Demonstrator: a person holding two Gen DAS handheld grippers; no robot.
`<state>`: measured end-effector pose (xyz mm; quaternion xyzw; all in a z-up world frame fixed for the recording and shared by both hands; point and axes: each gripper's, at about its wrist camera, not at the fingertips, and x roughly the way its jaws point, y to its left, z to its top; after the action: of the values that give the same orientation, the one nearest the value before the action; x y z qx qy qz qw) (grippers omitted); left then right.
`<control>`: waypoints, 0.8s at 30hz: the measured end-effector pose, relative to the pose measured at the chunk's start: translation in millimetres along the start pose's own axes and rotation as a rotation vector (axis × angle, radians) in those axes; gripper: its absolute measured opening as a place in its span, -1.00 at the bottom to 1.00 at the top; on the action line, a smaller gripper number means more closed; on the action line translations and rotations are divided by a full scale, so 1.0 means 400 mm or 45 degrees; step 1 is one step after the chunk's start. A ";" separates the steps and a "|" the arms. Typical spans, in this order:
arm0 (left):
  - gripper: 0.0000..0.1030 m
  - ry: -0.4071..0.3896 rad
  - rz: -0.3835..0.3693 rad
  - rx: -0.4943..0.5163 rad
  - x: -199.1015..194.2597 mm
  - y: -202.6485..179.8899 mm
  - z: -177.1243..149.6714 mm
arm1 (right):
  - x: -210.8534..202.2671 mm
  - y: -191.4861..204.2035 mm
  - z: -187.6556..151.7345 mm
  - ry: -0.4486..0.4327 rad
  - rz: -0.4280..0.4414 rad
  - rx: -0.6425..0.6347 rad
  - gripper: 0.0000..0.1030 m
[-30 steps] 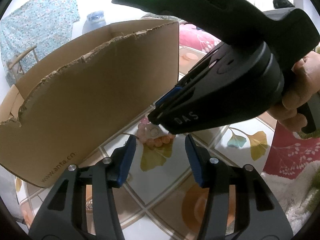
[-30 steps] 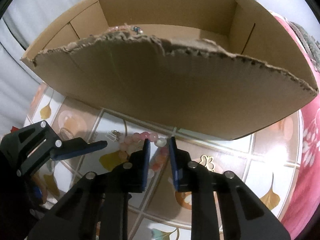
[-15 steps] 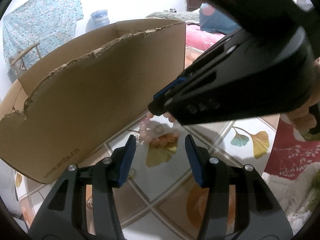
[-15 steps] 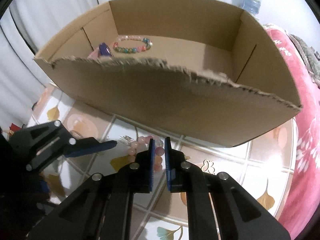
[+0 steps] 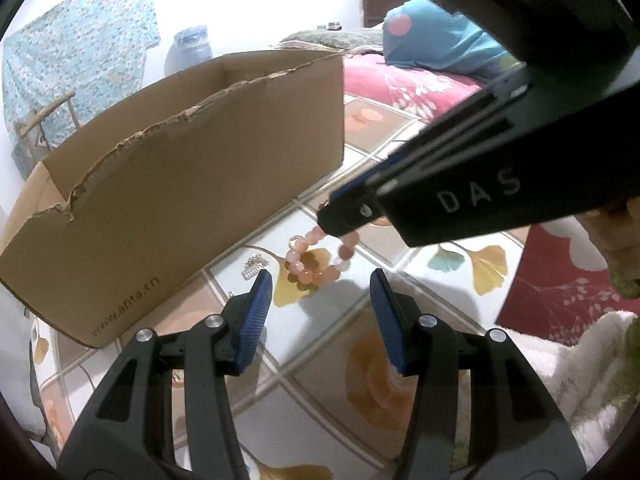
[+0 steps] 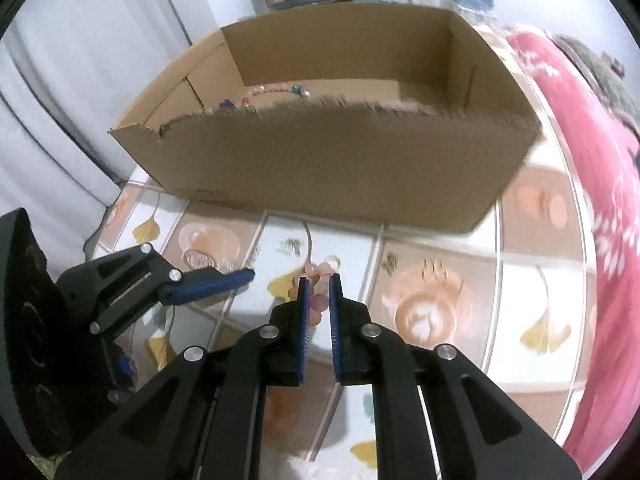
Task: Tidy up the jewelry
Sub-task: 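Close the left gripper on the pink bracelet while the right gripper keeps holding it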
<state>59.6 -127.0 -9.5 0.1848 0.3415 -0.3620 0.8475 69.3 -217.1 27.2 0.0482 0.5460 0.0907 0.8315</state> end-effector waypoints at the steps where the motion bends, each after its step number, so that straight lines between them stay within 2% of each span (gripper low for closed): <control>1: -0.05 0.001 -0.004 0.006 -0.004 -0.004 -0.004 | 0.002 -0.005 -0.009 0.005 0.002 0.017 -0.82; 5: -0.05 0.009 -0.019 0.013 -0.017 -0.019 -0.015 | 0.012 -0.026 -0.044 0.019 -0.001 0.084 -0.81; 13: -0.05 0.007 -0.083 -0.087 -0.041 -0.019 -0.016 | 0.011 -0.082 -0.087 0.008 -0.015 0.158 -0.81; 19: -0.19 0.037 -0.152 -0.187 -0.028 -0.008 0.001 | 0.006 -0.129 -0.106 -0.010 0.057 0.211 -0.78; 23: -0.25 0.069 -0.194 -0.230 -0.008 -0.013 0.017 | -0.001 -0.150 -0.119 -0.023 0.093 0.232 -0.45; 24: -0.27 0.086 -0.197 -0.239 0.001 -0.015 0.020 | -0.004 -0.150 -0.121 -0.027 0.098 0.229 -0.44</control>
<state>58.9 -135.7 -4.4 0.0896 0.4154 -0.3864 0.8186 30.3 -277.1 -1.7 0.1446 0.5407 0.0728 0.8255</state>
